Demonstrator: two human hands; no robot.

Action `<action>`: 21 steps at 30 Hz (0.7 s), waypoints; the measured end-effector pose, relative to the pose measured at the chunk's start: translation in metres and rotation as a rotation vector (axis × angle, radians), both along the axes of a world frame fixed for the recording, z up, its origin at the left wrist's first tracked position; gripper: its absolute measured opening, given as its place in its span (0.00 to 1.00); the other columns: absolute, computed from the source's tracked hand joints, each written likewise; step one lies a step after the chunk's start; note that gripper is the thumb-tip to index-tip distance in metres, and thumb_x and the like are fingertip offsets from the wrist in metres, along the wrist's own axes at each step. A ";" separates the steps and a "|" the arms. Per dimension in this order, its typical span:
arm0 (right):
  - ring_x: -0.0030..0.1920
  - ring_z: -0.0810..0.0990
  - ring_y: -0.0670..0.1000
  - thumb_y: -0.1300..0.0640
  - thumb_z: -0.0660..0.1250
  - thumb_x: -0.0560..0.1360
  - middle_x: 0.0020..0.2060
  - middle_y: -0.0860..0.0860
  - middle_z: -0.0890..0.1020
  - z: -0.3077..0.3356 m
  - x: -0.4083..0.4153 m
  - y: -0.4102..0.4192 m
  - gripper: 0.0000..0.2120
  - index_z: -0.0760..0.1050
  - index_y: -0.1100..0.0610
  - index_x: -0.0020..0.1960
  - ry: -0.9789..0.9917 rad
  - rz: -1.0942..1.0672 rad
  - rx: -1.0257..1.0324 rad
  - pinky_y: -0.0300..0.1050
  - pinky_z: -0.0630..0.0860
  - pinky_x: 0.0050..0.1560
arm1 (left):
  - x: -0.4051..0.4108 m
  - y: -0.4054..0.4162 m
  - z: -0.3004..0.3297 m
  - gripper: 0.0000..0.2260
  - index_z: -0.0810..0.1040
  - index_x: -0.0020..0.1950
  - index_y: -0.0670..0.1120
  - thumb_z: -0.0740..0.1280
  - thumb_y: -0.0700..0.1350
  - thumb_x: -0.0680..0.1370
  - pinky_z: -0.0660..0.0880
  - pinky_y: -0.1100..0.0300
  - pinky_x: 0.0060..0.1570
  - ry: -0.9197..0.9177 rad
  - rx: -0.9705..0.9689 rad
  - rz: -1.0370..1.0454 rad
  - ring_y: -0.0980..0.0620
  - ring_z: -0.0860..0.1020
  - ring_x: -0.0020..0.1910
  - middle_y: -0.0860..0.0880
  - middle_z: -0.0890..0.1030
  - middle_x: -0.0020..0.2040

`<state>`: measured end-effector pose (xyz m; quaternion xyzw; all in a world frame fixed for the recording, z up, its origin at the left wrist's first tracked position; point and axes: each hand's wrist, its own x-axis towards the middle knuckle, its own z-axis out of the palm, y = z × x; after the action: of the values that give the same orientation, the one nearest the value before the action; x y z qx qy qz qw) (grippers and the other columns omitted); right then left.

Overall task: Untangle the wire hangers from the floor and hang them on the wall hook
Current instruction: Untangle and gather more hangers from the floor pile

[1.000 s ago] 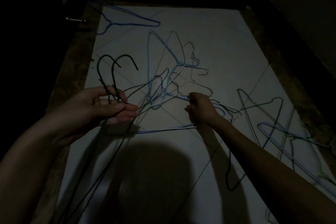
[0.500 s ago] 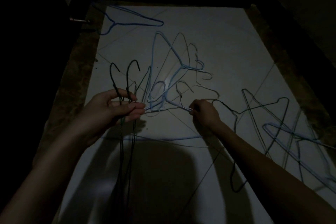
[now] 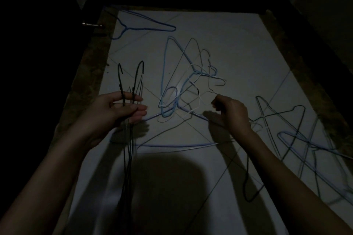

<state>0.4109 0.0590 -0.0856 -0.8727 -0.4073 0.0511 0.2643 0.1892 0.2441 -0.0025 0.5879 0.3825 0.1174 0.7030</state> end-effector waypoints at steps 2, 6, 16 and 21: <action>0.41 0.81 0.53 0.57 0.55 0.64 0.40 0.56 0.84 0.009 0.001 0.003 0.17 0.79 0.63 0.45 0.009 0.046 0.020 0.45 0.74 0.42 | -0.002 0.003 0.002 0.08 0.77 0.48 0.42 0.62 0.32 0.76 0.78 0.67 0.37 0.012 0.007 0.001 0.52 0.84 0.41 0.46 0.85 0.41; 0.40 0.82 0.52 0.72 0.62 0.69 0.38 0.54 0.84 0.016 0.004 0.005 0.10 0.79 0.61 0.44 0.044 0.118 0.049 0.46 0.78 0.44 | -0.003 0.003 0.006 0.07 0.77 0.48 0.40 0.62 0.32 0.76 0.78 0.67 0.34 0.033 0.000 -0.044 0.52 0.84 0.38 0.45 0.85 0.38; 0.40 0.79 0.36 0.69 0.67 0.71 0.33 0.48 0.80 0.049 -0.031 0.022 0.05 0.79 0.62 0.41 0.161 0.373 0.189 0.26 0.71 0.41 | 0.002 -0.011 0.005 0.06 0.77 0.49 0.39 0.62 0.32 0.76 0.80 0.63 0.38 -0.008 -0.127 -0.106 0.47 0.84 0.43 0.39 0.84 0.44; 0.44 0.80 0.43 0.68 0.67 0.71 0.38 0.49 0.83 0.046 -0.041 0.027 0.06 0.79 0.59 0.43 0.072 0.380 0.240 0.32 0.73 0.42 | 0.008 -0.026 0.000 0.11 0.77 0.55 0.42 0.61 0.32 0.76 0.80 0.63 0.40 -0.095 -0.287 -0.067 0.47 0.83 0.47 0.39 0.84 0.47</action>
<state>0.3699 0.0858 -0.0398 -0.7402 -0.5580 0.0822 0.3660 0.1975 0.2178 -0.0021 0.4875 0.3420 0.0655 0.8007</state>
